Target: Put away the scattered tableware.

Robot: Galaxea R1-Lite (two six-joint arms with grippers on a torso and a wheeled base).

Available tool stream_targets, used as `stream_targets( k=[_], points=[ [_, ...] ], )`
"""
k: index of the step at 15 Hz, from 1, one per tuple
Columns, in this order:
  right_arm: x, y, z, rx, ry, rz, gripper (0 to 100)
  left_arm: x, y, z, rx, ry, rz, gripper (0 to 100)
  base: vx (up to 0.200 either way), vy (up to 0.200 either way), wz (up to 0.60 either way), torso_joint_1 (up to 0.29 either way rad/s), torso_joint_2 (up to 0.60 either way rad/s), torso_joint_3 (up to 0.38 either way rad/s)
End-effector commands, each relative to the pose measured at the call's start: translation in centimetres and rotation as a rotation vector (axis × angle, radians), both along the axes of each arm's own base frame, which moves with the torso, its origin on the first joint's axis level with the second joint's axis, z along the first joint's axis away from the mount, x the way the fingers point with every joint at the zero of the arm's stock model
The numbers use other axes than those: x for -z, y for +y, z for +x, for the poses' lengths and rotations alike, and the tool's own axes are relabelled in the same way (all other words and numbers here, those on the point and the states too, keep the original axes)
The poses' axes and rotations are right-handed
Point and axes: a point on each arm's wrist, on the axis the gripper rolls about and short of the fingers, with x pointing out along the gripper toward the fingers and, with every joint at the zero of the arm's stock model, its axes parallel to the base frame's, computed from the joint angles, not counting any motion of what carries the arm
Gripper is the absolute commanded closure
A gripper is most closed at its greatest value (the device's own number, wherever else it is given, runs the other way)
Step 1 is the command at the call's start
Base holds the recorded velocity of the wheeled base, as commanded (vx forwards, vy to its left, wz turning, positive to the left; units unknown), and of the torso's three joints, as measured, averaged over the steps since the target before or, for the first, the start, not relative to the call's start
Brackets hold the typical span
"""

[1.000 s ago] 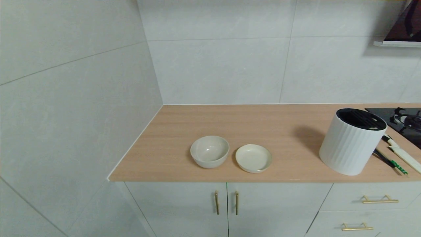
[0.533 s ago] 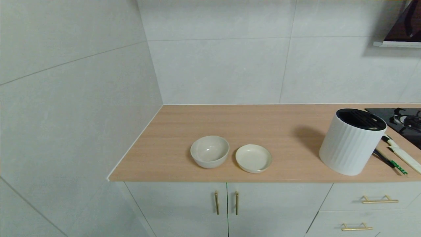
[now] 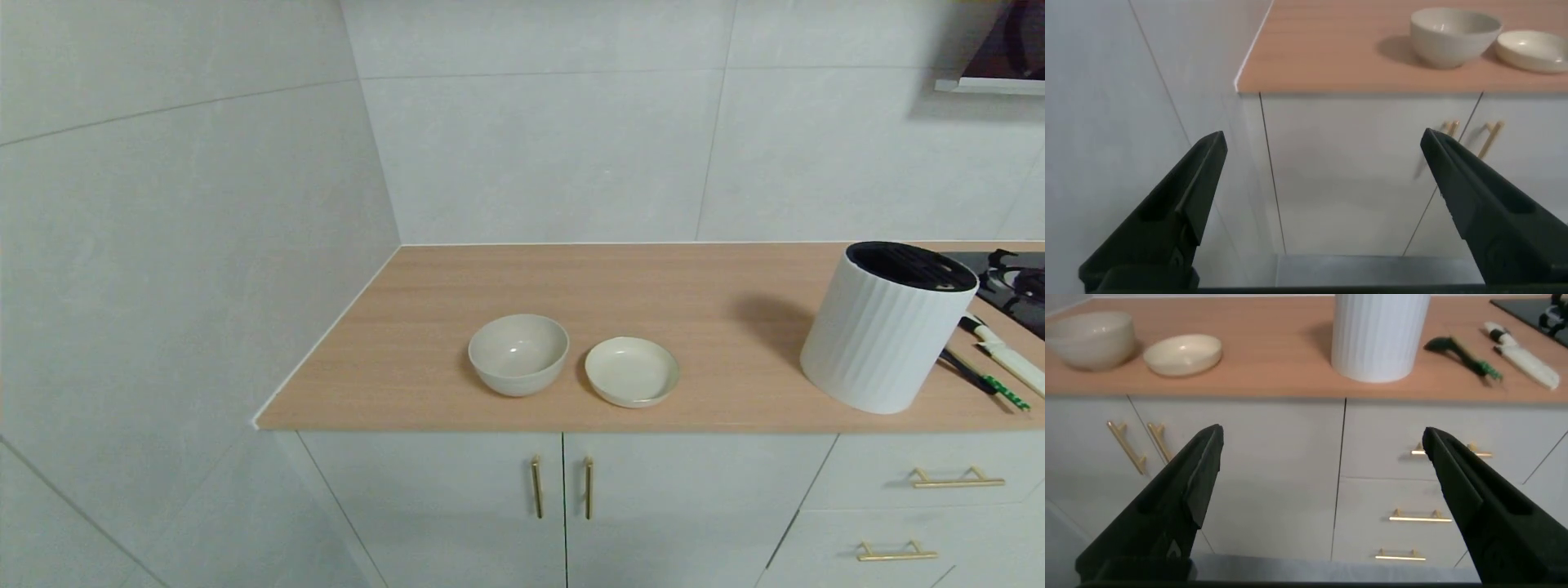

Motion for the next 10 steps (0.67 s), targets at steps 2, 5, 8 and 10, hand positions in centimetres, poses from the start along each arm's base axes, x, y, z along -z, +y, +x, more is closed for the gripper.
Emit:
stream_targets(
  k=[2, 5, 8, 10],
  points=[
    [-0.01, 0.00, 0.01, -0.001, 0.000, 0.000, 0, 0.00, 0.00, 0.01, 0.000, 0.001, 0.000, 0, 0.000, 0.000, 0.00, -0.256, 0.56, 0.300],
    [-0.01, 0.00, 0.01, -0.001, 0.000, 0.000, 0, 0.00, 0.00, 0.01, 0.000, 0.001, -0.002, 0, 0.000, 0.000, 0.00, -0.237, 0.54, 0.307],
    [-0.01, 0.00, 0.01, -0.001, 0.000, 0.000, 0, 0.00, 0.00, 0.01, 0.000, 0.001, 0.000, 0, 0.000, 0.000, 0.00, -0.227, 0.53, 0.289],
    [-0.01, 0.00, 0.01, -0.001, 0.000, 0.000, 0, 0.00, 0.00, 0.01, 0.000, 0.001, 0.000, 0, 0.000, 0.000, 0.00, -0.217, 0.52, 0.298]
  ],
)
